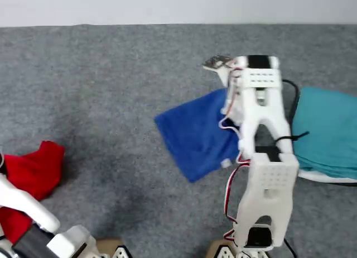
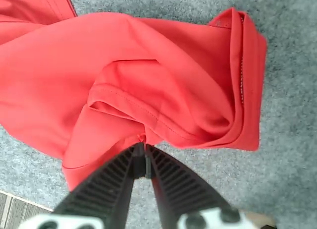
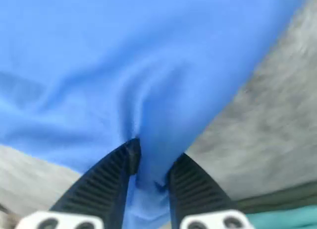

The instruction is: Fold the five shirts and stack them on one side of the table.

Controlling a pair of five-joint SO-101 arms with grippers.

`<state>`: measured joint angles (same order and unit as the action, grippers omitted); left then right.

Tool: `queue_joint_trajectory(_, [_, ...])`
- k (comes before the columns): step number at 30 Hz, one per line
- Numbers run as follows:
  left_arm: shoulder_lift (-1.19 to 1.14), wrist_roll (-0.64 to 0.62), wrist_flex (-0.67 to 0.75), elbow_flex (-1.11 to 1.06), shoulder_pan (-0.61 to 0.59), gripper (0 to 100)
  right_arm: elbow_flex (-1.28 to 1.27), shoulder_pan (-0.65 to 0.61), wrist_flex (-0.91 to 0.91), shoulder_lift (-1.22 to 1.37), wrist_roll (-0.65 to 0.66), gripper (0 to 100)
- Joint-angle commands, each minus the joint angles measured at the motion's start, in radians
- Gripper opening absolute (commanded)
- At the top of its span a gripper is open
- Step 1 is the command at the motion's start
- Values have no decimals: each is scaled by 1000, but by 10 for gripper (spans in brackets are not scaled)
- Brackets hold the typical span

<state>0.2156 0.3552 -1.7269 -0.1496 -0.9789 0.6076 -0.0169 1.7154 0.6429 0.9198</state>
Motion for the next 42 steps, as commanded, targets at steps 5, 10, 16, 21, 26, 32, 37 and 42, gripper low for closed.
queue_joint_trajectory(5, [44,-2,-18,5,2,7,21,30,-309,-65,493,9])
queue_joint_trajectory(10, [44,-2,-18,4,2,7,21,18,-418,-36,509,12])
queue_joint_trajectory(16, [44,2,-26,4,-3,7,21,35,-435,-25,350,137])
queue_joint_trajectory(21, [44,5,-28,7,-6,7,23,44,-435,-87,8,241])
queue_joint_trajectory(26, [44,5,-28,8,2,7,23,36,-435,-145,-336,258])
queue_joint_trajectory(32, [44,32,-28,8,2,7,23,-10,-337,-179,-876,258])
queue_joint_trajectory(37, [44,83,-26,12,2,7,23,-53,-272,-185,-1272,258])
queue_joint_trajectory(42, [44,92,-26,12,2,7,23,-91,-145,-177,-1491,266])
